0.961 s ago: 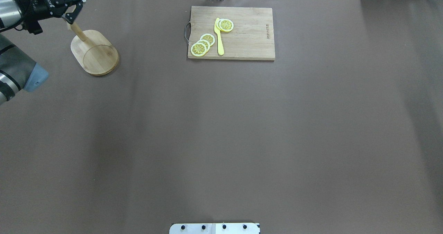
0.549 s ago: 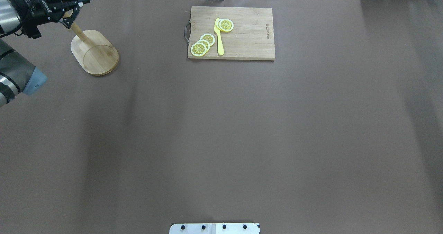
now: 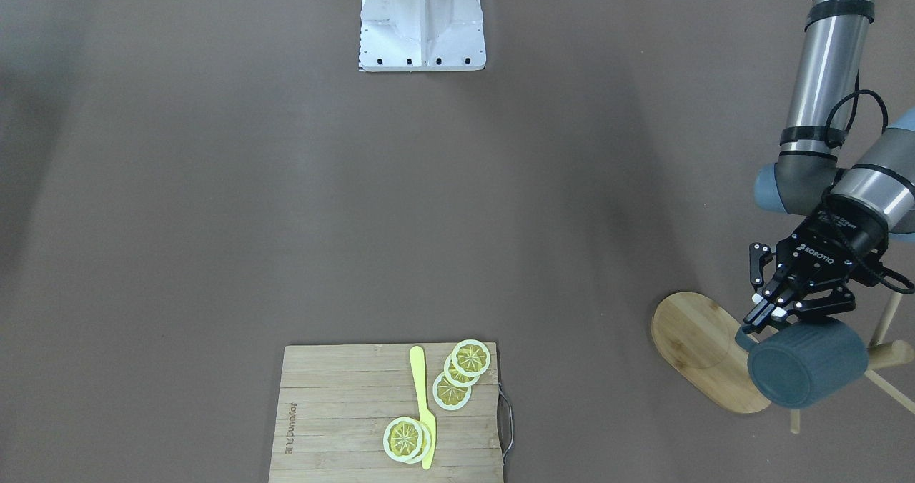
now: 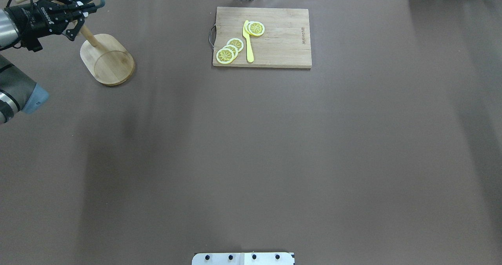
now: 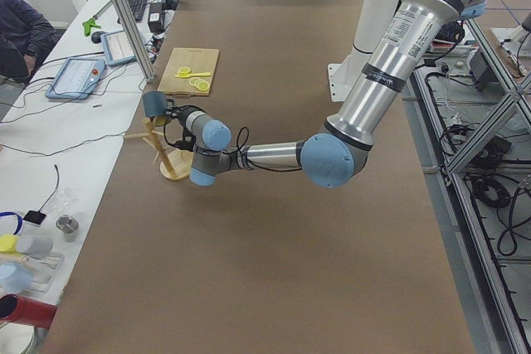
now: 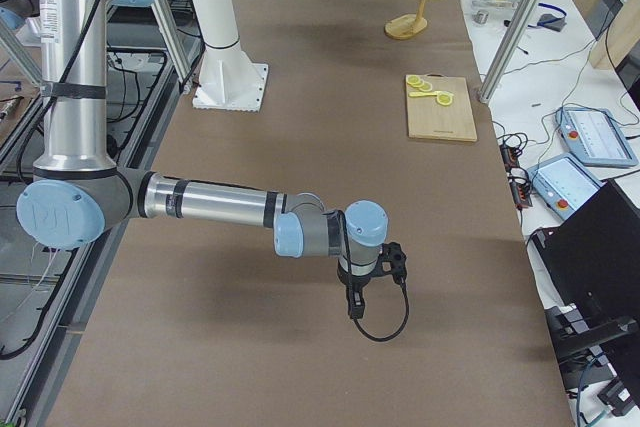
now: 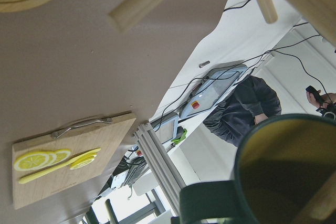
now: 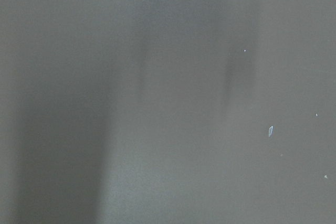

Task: Hang cup on storage rack
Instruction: 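Hook the mug handle onto a mug-tree peg with the left gripper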

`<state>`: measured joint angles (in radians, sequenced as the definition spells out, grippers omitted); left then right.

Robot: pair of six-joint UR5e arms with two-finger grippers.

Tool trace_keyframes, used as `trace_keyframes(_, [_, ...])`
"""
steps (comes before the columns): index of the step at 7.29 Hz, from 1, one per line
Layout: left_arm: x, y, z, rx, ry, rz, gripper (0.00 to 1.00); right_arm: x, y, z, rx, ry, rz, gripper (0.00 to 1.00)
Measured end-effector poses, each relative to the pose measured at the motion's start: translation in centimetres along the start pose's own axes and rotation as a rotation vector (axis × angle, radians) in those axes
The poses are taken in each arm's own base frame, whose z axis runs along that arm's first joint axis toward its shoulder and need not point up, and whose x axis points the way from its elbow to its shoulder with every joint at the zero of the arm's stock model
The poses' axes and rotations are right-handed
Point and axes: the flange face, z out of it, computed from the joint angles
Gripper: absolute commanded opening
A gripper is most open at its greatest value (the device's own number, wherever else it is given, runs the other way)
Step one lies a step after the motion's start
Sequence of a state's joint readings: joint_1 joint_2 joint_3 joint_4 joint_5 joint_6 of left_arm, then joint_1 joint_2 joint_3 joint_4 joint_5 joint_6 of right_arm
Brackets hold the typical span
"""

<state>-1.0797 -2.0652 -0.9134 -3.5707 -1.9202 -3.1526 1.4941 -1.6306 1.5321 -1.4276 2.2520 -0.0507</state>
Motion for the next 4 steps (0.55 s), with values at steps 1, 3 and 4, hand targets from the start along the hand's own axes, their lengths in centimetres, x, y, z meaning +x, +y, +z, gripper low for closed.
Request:
trace_keyframes(1, [-0.2, -0.2, -0.1, -0.003, -0.002, 0.01, 0.0, 0.0, 0.0, 0.0, 0.001, -0.001, 0.0, 1.0])
trace_keyframes(3, [-1.1, -0.4, 0.2, -0.013, 0.008, 0.081, 0.0, -0.1, 0.0, -0.1, 0.001, -0.001, -0.001, 1.0])
trace_keyframes(4, [-1.5, -0.5, 0.4, -0.014, 0.014, 0.098, 0.0, 0.0, 0.0, 0.0, 0.0, -0.002, 0.0, 1.0])
